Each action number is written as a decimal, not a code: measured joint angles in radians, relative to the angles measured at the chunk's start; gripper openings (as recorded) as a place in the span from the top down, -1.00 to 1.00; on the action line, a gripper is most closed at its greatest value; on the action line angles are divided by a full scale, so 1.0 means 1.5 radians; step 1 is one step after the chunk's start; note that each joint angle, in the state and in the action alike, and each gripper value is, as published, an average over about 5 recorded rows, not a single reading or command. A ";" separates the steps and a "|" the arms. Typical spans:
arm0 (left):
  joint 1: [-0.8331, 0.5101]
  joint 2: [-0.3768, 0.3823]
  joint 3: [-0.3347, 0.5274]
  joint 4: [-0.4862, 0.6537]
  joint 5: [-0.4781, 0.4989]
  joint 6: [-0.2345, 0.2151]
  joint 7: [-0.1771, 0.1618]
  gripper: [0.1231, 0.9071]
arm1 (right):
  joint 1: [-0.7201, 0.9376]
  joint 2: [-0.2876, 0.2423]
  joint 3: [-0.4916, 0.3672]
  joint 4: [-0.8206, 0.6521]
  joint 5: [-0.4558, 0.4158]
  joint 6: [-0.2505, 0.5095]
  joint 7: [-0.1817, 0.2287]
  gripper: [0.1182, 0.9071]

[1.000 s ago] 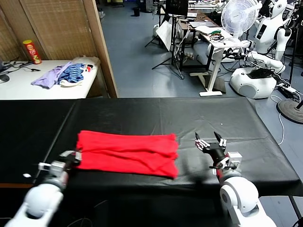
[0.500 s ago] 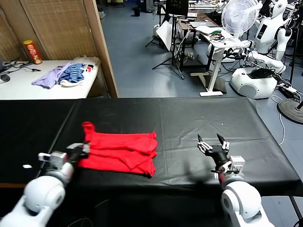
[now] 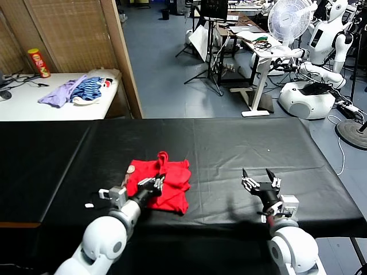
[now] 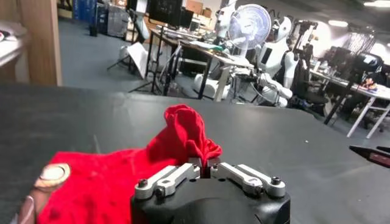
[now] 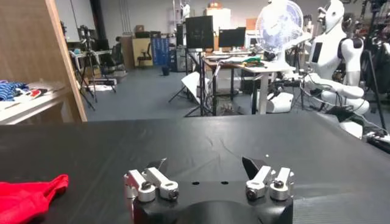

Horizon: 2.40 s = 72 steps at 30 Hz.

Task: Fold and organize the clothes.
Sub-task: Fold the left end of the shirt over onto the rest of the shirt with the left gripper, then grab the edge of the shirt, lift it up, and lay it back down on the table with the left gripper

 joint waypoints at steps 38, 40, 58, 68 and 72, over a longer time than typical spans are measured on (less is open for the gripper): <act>0.055 -0.007 -0.158 0.038 0.042 -0.081 0.035 -0.72 | 0.231 0.006 -0.332 -0.226 -0.150 -0.024 -0.049 -0.72; 0.057 -0.012 -0.163 0.043 0.038 -0.082 0.035 -0.72 | 0.232 0.010 -0.335 -0.232 -0.163 -0.019 -0.044 -0.72; 0.042 -0.051 -0.218 0.146 -0.219 -0.087 0.039 -0.72 | 0.179 -0.017 -0.226 -0.076 0.105 0.080 -0.047 -0.72; 0.053 -0.058 -0.219 0.164 -0.279 -0.083 0.044 -0.20 | 0.173 -0.018 -0.177 -0.047 0.137 0.081 -0.040 -0.72; 0.053 -0.061 -0.218 0.165 -0.277 -0.079 0.042 0.36 | 0.167 -0.015 -0.166 -0.043 0.144 0.076 -0.030 -0.72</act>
